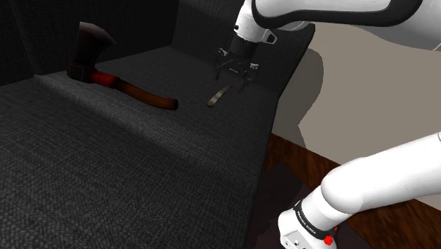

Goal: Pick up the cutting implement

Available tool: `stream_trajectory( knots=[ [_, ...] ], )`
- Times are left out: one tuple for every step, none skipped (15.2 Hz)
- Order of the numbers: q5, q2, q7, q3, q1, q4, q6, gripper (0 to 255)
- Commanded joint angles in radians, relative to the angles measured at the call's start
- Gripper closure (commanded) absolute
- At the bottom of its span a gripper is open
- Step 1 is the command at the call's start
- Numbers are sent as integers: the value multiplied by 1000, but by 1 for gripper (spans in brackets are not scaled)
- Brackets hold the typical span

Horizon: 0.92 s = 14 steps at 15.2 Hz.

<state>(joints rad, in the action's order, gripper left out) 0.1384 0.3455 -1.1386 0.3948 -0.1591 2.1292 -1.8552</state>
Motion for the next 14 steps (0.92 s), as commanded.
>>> stream_trajectory(
  knots=[
    [-18, -51, -77, 24, -15, -44, -17, 0],
    [-18, -52, -77, 25, -14, -31, -31, 0],
    [-18, -53, -77, 26, -13, -19, -44, 0],
    [-17, -54, -77, 27, -13, -6, -58, 0],
    [-17, -56, -77, 28, -13, 6, -71, 0],
    [-17, -57, -77, 29, -12, 18, -85, 0],
    [-17, -59, -77, 31, -12, 29, -98, 0],
    [-17, -63, -78, 33, -11, 47, -120, 0],
    [-17, -63, -78, 33, -11, 48, -120, 0],
    [-17, -63, -78, 33, -11, 48, -120, 0],
    [-17, -62, -78, 33, -11, 48, -120, 255],
    [-17, -63, -78, 33, -11, 47, -120, 255],
    [-17, -63, -78, 33, -11, 48, -120, 255],
    [-17, -63, -76, 32, -12, 50, -123, 255]
  ],
)
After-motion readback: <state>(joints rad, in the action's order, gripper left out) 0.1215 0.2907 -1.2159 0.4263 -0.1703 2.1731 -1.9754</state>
